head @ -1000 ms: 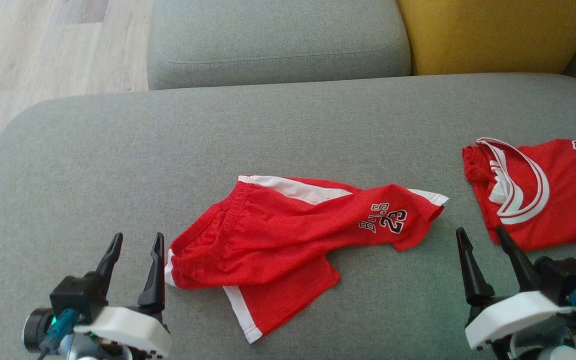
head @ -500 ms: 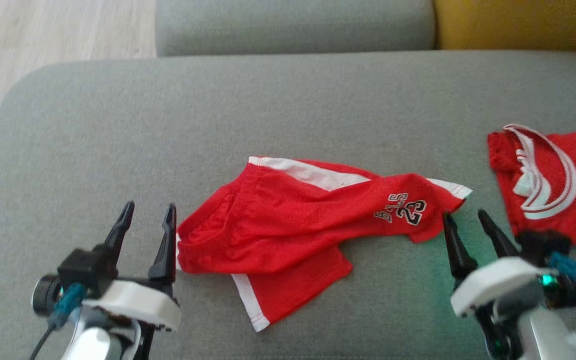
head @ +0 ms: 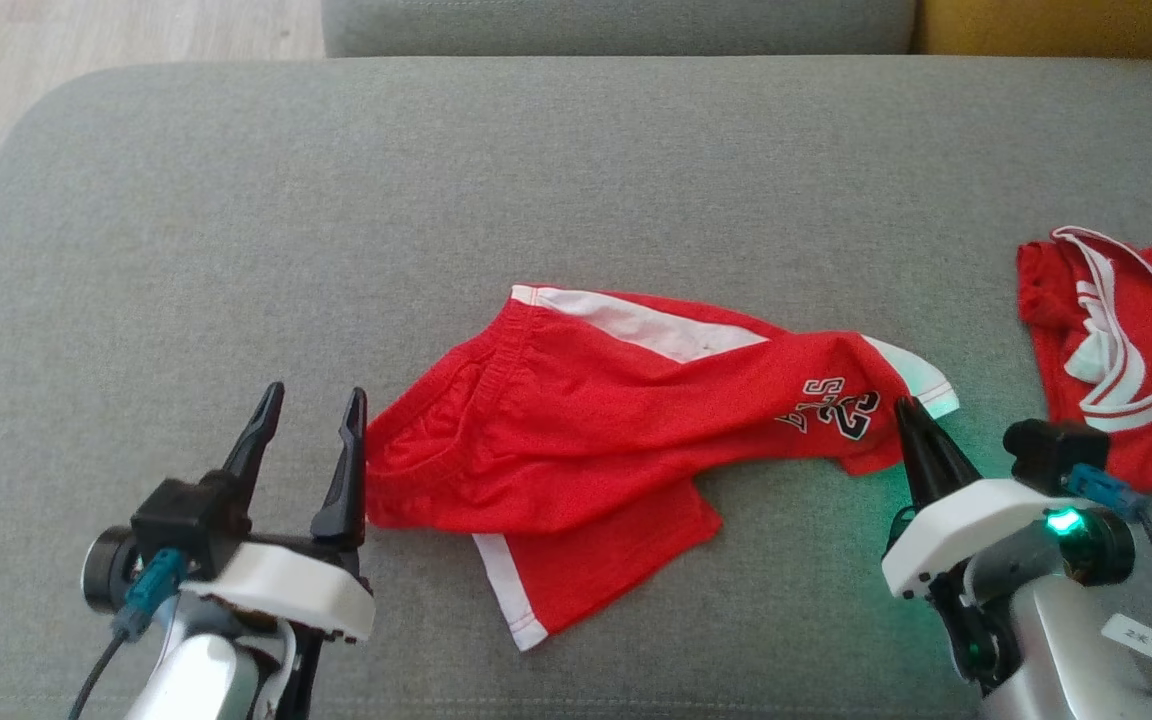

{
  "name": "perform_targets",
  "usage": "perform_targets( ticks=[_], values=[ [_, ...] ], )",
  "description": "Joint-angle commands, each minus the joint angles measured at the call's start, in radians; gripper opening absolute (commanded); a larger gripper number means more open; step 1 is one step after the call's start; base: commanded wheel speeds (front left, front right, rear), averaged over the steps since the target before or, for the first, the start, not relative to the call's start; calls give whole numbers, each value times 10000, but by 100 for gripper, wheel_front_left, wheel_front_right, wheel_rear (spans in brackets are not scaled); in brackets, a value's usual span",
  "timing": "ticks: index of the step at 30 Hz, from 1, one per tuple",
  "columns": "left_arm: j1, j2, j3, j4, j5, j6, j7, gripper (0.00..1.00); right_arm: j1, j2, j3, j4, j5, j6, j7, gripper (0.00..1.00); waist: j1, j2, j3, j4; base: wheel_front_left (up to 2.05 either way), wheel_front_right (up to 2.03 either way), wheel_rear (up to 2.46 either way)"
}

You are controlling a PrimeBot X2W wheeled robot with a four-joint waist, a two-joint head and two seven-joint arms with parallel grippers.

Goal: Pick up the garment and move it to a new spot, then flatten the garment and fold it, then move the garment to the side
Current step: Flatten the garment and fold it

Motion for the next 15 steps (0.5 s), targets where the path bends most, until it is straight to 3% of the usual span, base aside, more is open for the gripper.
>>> perform_targets(
  ticks=[1, 8, 15],
  values=[
    [-596, 119, 416, -262, 94, -33, -129, 100, -289, -49, 230, -354, 90, -9, -118, 0, 0, 0, 12, -52, 0, 0, 0],
    [-661, 132, 407, -160, 101, -55, -187, 100, -101, -106, 296, -824, 55, -9, -280, 0, 0, 0, -53, -168, 0, 0, 0],
    [-576, 128, 400, -157, 86, -9, -223, 100, 715, -630, 696, -1792, -741, -9, -11, 0, 0, 0, -187, -214, 0, 0, 0]
  ],
)
